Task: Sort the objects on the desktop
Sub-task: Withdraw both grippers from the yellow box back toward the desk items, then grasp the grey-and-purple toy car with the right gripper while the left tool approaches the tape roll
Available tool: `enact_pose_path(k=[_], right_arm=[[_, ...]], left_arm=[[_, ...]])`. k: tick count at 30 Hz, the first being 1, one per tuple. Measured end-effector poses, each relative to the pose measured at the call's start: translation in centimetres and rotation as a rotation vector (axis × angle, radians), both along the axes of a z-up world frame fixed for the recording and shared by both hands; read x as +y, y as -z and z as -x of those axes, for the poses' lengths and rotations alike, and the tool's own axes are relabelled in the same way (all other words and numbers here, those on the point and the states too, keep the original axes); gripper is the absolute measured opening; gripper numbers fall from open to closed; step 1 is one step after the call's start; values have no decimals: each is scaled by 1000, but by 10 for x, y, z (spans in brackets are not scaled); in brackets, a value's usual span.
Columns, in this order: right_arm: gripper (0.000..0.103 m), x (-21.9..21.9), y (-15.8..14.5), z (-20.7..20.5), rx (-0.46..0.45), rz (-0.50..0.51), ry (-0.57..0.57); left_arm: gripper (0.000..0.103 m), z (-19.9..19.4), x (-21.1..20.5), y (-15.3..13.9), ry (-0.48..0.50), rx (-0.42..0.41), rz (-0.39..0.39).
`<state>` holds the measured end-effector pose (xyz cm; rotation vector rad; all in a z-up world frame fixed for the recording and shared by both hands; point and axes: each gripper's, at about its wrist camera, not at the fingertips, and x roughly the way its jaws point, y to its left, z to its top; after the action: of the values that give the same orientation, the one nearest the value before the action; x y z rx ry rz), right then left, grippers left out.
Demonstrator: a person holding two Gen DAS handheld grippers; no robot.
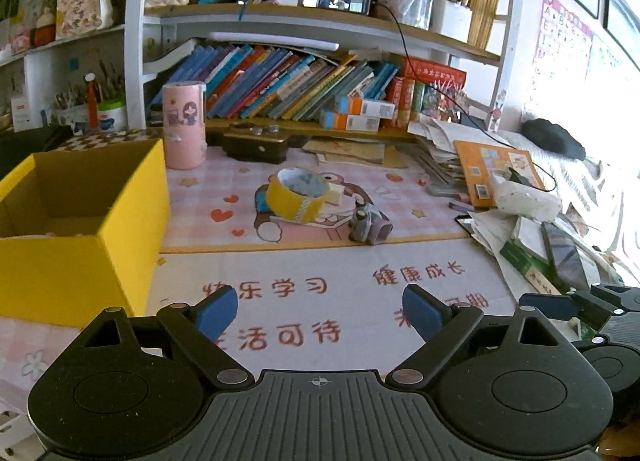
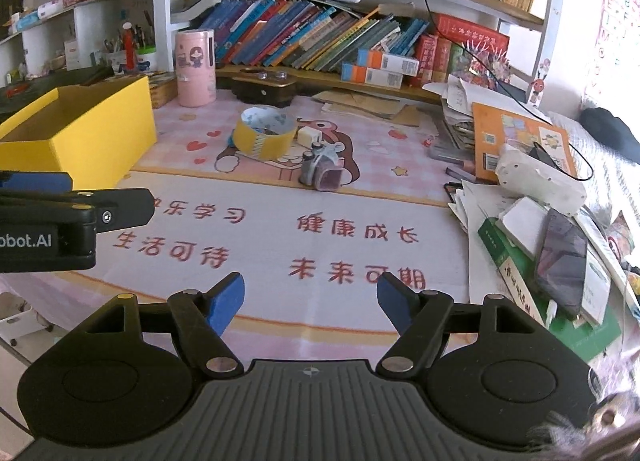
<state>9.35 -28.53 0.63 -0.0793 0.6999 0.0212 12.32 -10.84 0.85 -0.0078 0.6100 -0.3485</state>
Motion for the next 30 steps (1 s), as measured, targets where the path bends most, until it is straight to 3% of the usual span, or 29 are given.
enact_pose_path(k=[14, 26, 30], right_arm=[[76, -36, 7, -56, 51, -12, -90], [78, -51, 16, -112, 55, -67, -151], [79, -53, 22, -137, 51, -79, -169]], left_arm=[[92, -49, -37, 3, -86, 56, -15], [93, -95, -48, 4, -169, 47, -76], [97, -111, -51, 3, -195, 37, -98]])
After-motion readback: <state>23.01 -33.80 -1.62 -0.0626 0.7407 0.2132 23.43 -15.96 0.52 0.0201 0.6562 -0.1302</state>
